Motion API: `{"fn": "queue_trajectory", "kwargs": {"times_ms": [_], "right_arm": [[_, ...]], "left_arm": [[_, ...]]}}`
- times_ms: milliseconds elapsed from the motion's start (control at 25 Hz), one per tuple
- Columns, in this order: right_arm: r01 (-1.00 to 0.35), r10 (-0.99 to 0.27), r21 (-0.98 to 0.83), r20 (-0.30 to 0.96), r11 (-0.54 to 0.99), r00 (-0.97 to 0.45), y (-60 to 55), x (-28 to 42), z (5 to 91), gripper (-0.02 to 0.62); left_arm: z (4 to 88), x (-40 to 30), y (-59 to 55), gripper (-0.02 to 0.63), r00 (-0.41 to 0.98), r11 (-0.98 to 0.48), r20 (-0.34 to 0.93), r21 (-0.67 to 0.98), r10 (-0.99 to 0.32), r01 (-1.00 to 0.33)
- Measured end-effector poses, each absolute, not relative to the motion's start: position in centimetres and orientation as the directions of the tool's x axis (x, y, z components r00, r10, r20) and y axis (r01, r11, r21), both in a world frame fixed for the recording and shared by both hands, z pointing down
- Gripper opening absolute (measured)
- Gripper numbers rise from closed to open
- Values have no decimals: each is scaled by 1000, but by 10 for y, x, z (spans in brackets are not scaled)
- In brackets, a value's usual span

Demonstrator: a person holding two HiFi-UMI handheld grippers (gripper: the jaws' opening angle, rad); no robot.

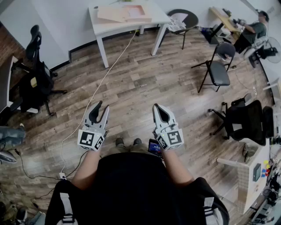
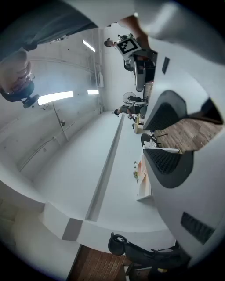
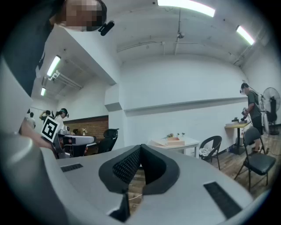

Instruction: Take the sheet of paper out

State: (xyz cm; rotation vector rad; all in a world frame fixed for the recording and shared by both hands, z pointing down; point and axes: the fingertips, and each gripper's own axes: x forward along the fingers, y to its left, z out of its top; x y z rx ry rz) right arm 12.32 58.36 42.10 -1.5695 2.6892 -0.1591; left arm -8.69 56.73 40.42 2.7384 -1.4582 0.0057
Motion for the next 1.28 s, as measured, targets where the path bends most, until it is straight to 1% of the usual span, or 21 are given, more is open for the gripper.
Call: {"fn": "queue_trajectory", "kwargs": {"times_ms": [200, 440, 1280], "right_arm": [[-866, -866, -97, 51, 491, -497, 592, 125, 426, 11], [-860, -866, -103, -29, 499, -499, 593, 139, 407, 12], [-872, -877, -92, -13, 480, -481, 586, 167, 406, 12]], "left_arm": [[401, -89, 574, 117, 569, -568, 30, 23, -822, -823], [396, -89, 575, 117, 560, -559, 28, 46, -828, -828], [394, -68, 573, 117, 550, -549, 36, 48, -834, -835]]}}
